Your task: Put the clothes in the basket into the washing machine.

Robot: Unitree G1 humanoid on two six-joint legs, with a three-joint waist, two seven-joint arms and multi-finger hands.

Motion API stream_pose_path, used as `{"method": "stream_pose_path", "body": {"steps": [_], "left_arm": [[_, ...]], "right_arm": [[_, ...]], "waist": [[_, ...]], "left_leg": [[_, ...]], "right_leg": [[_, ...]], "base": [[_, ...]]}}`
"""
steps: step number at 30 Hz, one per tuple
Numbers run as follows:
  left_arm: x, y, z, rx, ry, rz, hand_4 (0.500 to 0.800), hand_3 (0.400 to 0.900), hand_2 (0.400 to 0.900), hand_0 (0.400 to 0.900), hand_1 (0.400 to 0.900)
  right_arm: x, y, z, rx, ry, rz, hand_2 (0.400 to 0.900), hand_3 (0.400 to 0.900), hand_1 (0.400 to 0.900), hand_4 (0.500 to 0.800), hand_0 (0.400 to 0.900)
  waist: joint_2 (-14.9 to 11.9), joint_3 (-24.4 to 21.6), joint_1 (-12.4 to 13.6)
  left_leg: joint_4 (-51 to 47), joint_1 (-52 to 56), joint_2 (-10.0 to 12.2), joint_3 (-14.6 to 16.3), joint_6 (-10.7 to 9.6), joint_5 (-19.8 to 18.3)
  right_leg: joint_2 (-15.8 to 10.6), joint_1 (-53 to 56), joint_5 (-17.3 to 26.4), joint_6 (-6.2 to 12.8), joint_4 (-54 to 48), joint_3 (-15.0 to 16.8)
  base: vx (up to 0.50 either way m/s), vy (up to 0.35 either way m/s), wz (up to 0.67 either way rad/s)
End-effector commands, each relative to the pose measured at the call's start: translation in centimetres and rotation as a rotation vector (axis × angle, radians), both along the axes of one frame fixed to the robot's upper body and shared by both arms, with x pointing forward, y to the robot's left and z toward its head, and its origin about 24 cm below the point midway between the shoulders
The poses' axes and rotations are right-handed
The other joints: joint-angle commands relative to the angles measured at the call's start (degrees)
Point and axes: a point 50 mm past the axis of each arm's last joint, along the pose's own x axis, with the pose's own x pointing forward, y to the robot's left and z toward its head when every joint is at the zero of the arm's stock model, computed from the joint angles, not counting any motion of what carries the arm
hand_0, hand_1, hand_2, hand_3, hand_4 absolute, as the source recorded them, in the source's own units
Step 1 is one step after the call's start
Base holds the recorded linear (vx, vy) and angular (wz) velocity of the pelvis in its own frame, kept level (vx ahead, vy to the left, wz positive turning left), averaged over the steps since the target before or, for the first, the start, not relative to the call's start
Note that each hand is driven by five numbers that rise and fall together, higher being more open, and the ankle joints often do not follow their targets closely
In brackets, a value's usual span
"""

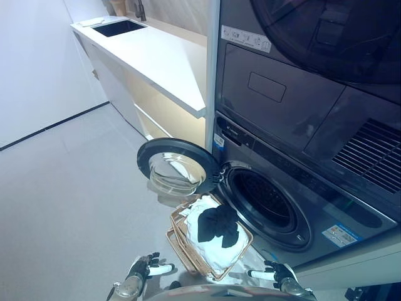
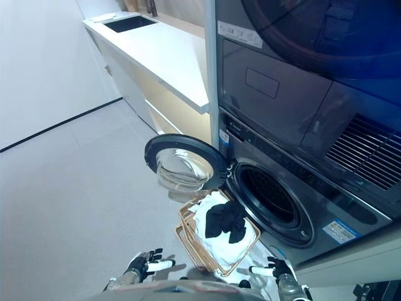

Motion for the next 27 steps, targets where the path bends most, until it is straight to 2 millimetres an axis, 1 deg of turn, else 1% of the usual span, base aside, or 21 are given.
{"method": "stream_pose_path", "body": {"steps": [1, 5, 9, 12, 13, 16, 20, 21, 22, 24, 27], "left_arm": [[2.8, 1.1, 1.0, 0.019, -0.099, 0.032, 0.800, 0.900, 0.900, 0.900, 0.900], [2.4, 1.1, 0.8, 0.012, -0.078, 0.039, 0.800, 0.900, 0.900, 0.900, 0.900], [2.2, 1.3, 0.8, 0.024, -0.069, 0.041, 0.800, 0.900, 0.900, 0.900, 0.900], [2.3, 1.2, 0.8, 0.043, -0.074, 0.024, 0.800, 0.900, 0.900, 0.900, 0.900], [2.3, 1.2, 0.8, 0.043, -0.074, 0.024, 0.800, 0.900, 0.900, 0.900, 0.900], [2.5, 1.1, 0.9, 0.060, -0.087, 0.004, 0.800, 0.900, 0.900, 0.900, 0.900], [2.7, 1.7, 1.2, 0.084, -0.115, 0.002, 0.800, 0.900, 0.900, 0.900, 0.900], [2.8, 1.8, 1.3, 0.092, -0.118, -0.011, 0.800, 0.900, 0.900, 0.900, 0.900], [3.0, 1.8, 1.4, 0.096, -0.124, -0.016, 0.800, 0.900, 0.900, 0.900, 0.900], [3.9, 1.9, 1.7, 0.110, -0.153, -0.030, 0.800, 0.900, 0.900, 0.900, 0.900], [5.6, 1.8, 2.4, 0.121, -0.208, -0.033, 0.800, 0.900, 0.900, 0.900, 0.900]], "right_arm": [[2.9, 0.6, 0.7, -0.011, -0.093, 0.050, 0.900, 0.900, 0.900, 0.800, 0.900], [2.7, 0.6, 0.7, -0.012, -0.088, 0.055, 0.900, 0.900, 0.900, 0.800, 0.900], [3.1, 0.8, 0.8, -0.010, -0.100, 0.071, 0.900, 0.900, 0.900, 0.800, 0.900], [3.4, 0.9, 0.8, -0.055, -0.083, 0.168, 0.900, 0.900, 0.900, 0.800, 0.900], [3.4, 0.9, 0.8, -0.055, -0.083, 0.169, 0.900, 0.900, 0.900, 0.800, 0.900], [5.7, 1.2, 1.7, -0.135, -0.137, 0.344, 0.900, 0.900, 0.900, 0.800, 0.900], [8.3, 1.2, 3.0, -0.201, -0.208, 0.480, 0.900, 0.900, 0.900, 0.800, 0.900], [9.2, 1.3, 3.4, -0.231, -0.218, 0.537, 0.900, 0.900, 0.900, 0.800, 0.900], [9.6, 1.4, 3.7, -0.244, -0.231, 0.553, 0.900, 0.900, 0.900, 0.800, 0.900], [12.0, 1.7, 4.9, -0.312, -0.281, 0.651, 0.900, 0.900, 0.900, 0.800, 0.900], [14.9, 2.0, 6.7, -0.439, -0.333, 0.784, 0.900, 0.900, 0.900, 0.800, 0.900]], "waist": [[-2.79, 1.19, -0.44], [-2.97, 1.00, -0.39], [-3.22, 0.96, -0.34], [-3.37, 1.36, 0.12], [-3.36, 1.37, 0.11], [-3.42, 2.12, 0.70], [-3.57, 3.92, 1.63], [-3.57, 4.60, 2.12], [-3.54, 5.05, 2.27], [-3.35, 6.75, 3.12], [-2.88, 9.08, 4.03]], "left_leg": [[1.14, -1.53, -1.26, -1.58, -0.06, -3.76], [0.78, -1.24, -1.20, -1.55, -0.09, -3.82], [0.68, -1.14, -1.11, -1.53, -0.13, -3.81], [0.70, -1.32, -1.11, -1.89, -0.12, -3.81], [0.71, -1.31, -1.11, -1.90, -0.12, -3.81], [0.75, -1.83, -1.08, -2.40, -0.23, -3.61], [2.02, -3.89, -1.15, -3.12, -0.29, -3.43], [2.54, -4.79, -1.17, -3.49, -0.26, -3.33], [2.99, -5.71, -1.32, -3.90, -0.24, -3.29], [3.92, -8.06, -1.68, -4.65, -0.30, -2.97], [6.06, -11.92, -2.37, -5.37, -0.50, -2.66]], "right_leg": [[-2.53, 1.38, -1.83, 2.89, 0.86, 1.76], [-2.50, 1.60, -1.90, 2.94, 0.70, 1.50], [-2.42, 1.68, -1.97, 2.96, 0.66, 1.54], [-2.45, 1.62, -2.02, 2.88, 0.73, 1.30], [-2.45, 1.63, -2.03, 2.88, 0.73, 1.29], [-2.36, 1.38, -2.03, 2.90, 0.76, 0.77], [-2.30, -0.02, -2.47, 2.80, 2.10, 0.18], [-2.40, -0.55, -2.59, 2.73, 2.61, -0.28], [-2.48, -1.09, -2.66, 2.69, 3.04, -0.59], [-2.80, -2.60, -2.54, 2.68, 3.67, -1.40], [-3.19, -5.21, -2.37, 2.66, 4.67, -2.47]], "base": [[0.00, 0.000, 0.00], [0.00, 0.000, 0.00], [0.00, -0.002, 0.01], [0.01, -0.003, 0.09], [0.01, -0.008, 0.11], [0.01, -0.015, 0.11], [-0.02, -0.031, 0.13], [-0.03, -0.033, 0.20], [-0.06, -0.032, 0.24], [-0.08, -0.028, 0.26], [-0.10, -0.019, 0.20]]}}
